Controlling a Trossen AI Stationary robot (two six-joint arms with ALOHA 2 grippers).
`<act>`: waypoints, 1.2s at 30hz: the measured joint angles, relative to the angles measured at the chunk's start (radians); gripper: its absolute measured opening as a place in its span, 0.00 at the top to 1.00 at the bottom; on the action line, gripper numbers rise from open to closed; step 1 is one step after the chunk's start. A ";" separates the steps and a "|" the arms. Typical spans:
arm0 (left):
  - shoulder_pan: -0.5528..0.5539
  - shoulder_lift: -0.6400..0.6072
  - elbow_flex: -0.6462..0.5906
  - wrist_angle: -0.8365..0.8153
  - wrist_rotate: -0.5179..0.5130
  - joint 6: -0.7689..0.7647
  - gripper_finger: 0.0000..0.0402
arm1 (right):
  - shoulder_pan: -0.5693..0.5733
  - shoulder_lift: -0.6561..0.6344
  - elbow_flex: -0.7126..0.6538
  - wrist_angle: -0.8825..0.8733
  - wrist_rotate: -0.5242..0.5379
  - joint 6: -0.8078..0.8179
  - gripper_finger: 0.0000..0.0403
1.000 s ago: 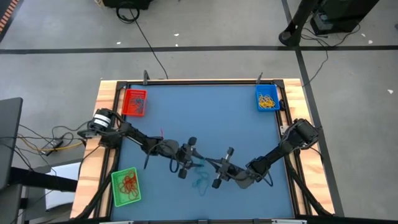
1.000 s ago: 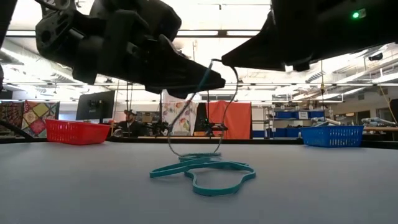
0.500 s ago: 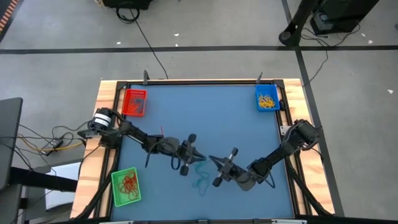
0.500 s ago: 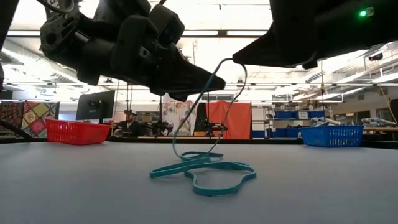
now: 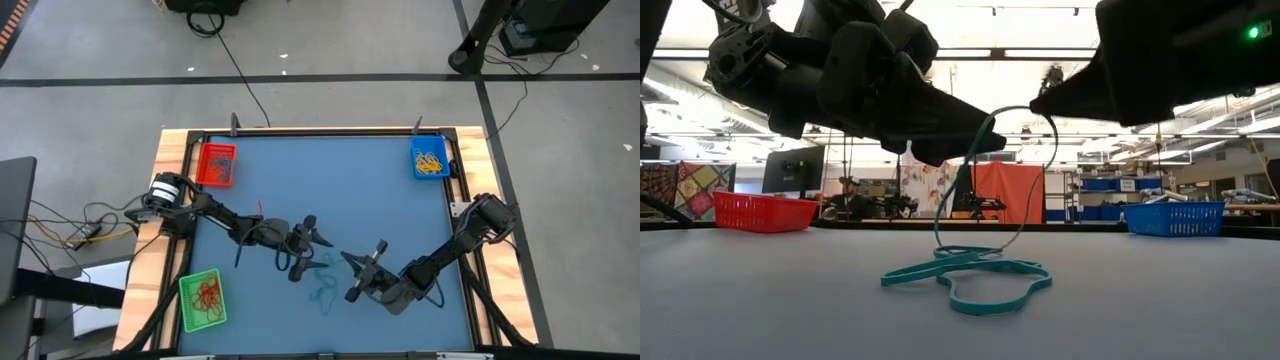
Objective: Sort rubber bands into baskets
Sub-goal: Put the blue rubber band into the red basket
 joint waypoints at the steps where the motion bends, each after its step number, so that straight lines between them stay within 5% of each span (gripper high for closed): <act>1: 0.000 0.000 0.000 0.000 0.002 -0.001 0.31 | -0.004 0.000 0.000 -0.025 -0.001 0.031 1.00; 11: 0.000 0.000 0.000 -0.005 -0.004 -0.064 0.24 | -0.060 0.000 -0.001 -0.078 -0.115 0.122 1.00; 18: -0.001 0.000 0.000 -0.019 0.147 -0.044 0.28 | -0.065 0.000 -0.001 -0.097 -0.040 0.119 1.00; 27: 0.000 0.000 0.000 -0.020 -0.065 -0.144 0.29 | -0.065 0.000 0.000 -0.098 -0.079 0.122 1.00; 36: 0.005 0.000 0.000 -0.009 -0.148 -0.106 0.31 | -0.043 0.000 0.000 -0.096 -0.053 0.077 1.00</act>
